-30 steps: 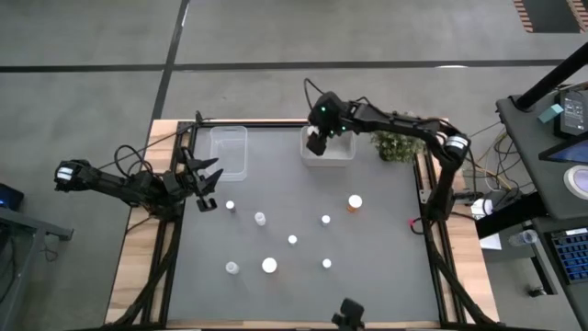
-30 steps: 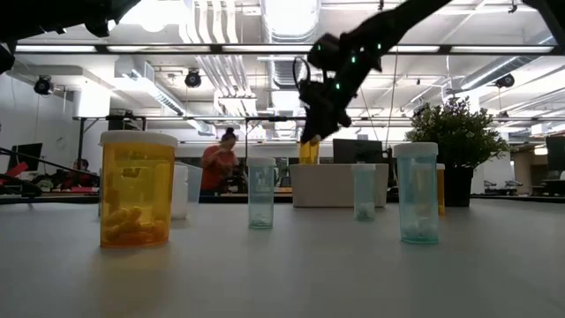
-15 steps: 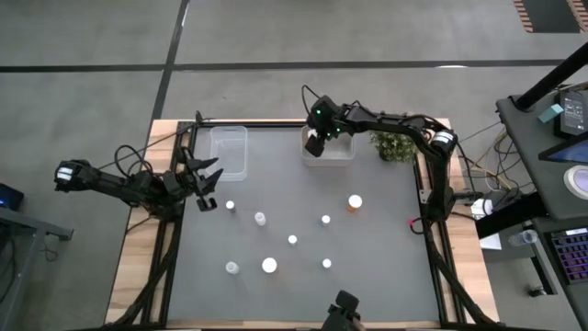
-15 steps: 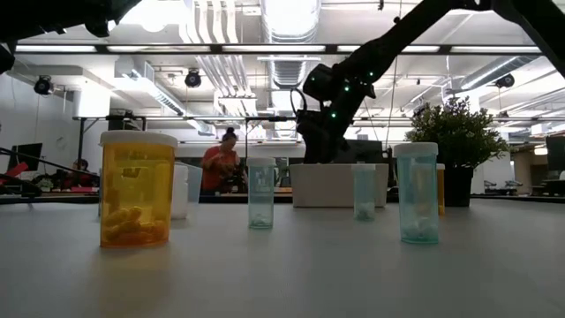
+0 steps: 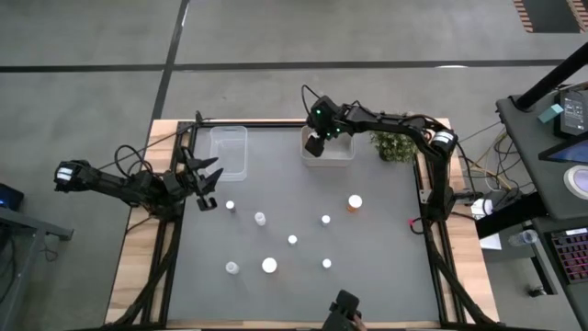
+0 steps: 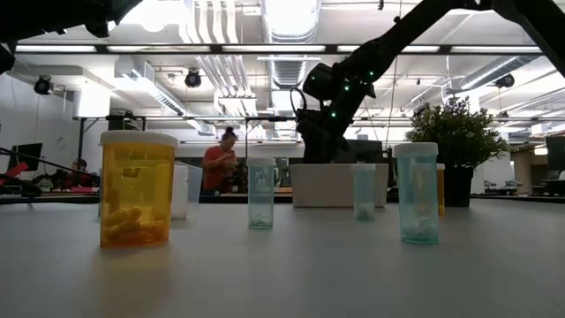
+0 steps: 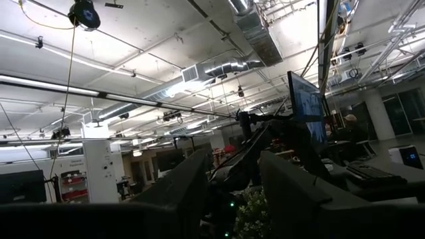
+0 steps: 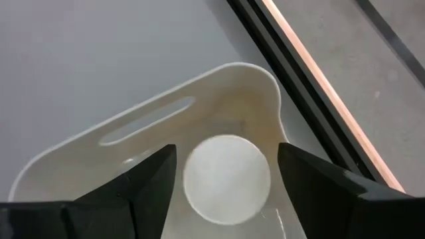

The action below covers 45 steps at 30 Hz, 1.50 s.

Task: Pick and place medicine bottles into bin by pill shape (circle, oval)
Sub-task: Put the middle blue tablet bottle into the transparent bin

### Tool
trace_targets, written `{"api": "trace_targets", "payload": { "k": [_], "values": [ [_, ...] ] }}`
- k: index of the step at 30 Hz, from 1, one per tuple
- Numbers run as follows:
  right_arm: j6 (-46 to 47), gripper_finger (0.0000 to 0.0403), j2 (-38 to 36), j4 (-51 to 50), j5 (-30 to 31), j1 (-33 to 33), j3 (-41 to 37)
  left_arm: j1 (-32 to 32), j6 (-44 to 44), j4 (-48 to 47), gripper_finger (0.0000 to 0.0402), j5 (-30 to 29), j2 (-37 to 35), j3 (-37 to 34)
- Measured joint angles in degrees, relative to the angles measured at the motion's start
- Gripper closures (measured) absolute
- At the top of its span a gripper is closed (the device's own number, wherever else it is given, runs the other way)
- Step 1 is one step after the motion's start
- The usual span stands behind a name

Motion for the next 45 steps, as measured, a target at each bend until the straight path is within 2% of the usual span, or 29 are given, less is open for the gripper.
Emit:
{"api": "trace_targets", "payload": {
  "k": [9,17,23,30,38,45],
  "values": [
    [0.89,0.0157,-4.01,-2.16,0.05,1.23,0.40,0.00,0.00,0.31,0.0272,0.00,0.00,0.00],
    [0.89,0.0181,-13.32,-1.27,0.02,8.83,-4.57,0.00,-0.32,1.31,0.0272,0.00,0.00,0.02],
    [0.94,0.0191,-23.27,6.10,0.03,15.88,-14.67,0.00,-0.55,1.38,0.0272,0.02,0.00,0.17],
    [-1.14,0.0193,-36.04,22.11,0.04,21.94,-29.91,0.00,-0.77,5.14,0.0272,0.04,1.19,0.25],
    [-5.53,0.0193,-48.49,35.80,0.08,24.73,-43.19,-0.02,-3.57,7.40,0.0272,1.77,5.82,3.79],
    [-10.28,0.0193,-57.02,41.18,0.05,24.81,-48.67,0.00,-7.75,7.37,0.0272,1.69,14.68,11.03]
  ]
}}
